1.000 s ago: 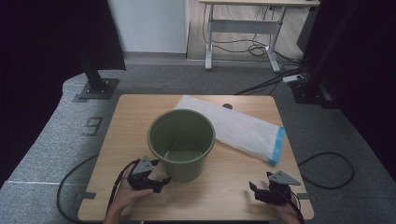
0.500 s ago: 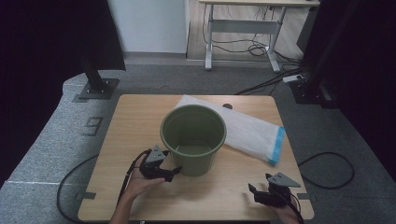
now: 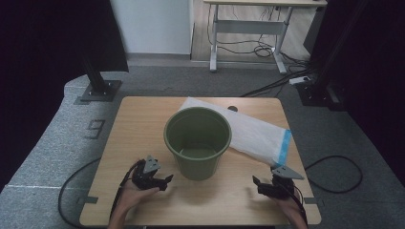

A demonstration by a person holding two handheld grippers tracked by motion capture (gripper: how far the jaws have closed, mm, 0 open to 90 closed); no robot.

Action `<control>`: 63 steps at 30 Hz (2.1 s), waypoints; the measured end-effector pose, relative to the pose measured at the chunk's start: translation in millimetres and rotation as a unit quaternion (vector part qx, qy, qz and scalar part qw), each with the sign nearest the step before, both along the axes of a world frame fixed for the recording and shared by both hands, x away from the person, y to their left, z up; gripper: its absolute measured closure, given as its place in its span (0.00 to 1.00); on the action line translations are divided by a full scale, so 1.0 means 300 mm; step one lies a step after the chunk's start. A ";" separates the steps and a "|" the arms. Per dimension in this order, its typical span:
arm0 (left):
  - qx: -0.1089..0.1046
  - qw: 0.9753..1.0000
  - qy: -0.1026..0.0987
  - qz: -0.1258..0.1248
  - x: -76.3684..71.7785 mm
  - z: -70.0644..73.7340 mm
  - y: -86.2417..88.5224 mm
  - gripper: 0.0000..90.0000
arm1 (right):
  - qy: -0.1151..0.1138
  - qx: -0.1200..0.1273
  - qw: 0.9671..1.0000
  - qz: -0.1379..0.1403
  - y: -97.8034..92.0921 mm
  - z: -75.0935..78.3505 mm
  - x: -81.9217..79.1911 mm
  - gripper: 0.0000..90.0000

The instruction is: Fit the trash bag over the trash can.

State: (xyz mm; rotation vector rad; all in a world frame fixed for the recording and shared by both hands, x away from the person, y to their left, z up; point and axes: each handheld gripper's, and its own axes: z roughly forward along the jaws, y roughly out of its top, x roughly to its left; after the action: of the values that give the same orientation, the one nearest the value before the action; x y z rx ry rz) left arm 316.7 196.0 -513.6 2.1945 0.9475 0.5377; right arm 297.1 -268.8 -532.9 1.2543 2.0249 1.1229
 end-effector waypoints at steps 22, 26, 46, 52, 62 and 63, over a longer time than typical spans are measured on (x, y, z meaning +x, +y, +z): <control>0.027 0.996 0.045 0.078 -0.031 -0.085 0.115 0.15 | 0.026 -0.079 0.996 -0.013 0.165 -0.016 0.358 0.27; 0.020 0.995 0.049 0.079 -0.027 -0.086 0.117 0.15 | 0.008 -0.064 0.998 0.022 0.171 0.044 0.328 0.28; -0.017 0.994 0.073 0.076 -0.001 -0.098 0.144 0.15 | 0.063 -0.062 0.996 0.025 0.121 -0.048 0.433 0.83; -0.013 0.994 0.071 0.076 -0.008 -0.097 0.144 0.15 | 0.067 -0.042 0.996 0.032 0.076 -0.039 0.363 0.98; -0.015 0.995 0.073 0.071 -0.008 -0.097 0.150 0.16 | 0.054 -0.011 0.998 0.015 -0.114 -0.018 0.059 0.98; -0.016 0.995 0.073 0.070 -0.008 -0.097 0.151 0.16 | 0.056 -0.011 0.998 0.011 -0.124 -0.019 0.037 0.98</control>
State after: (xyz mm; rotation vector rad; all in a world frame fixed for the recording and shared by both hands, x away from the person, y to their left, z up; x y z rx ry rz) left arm 314.2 241.4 -542.7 2.1726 1.1871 0.4282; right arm 308.2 -306.1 -538.5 1.3136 2.1325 1.0602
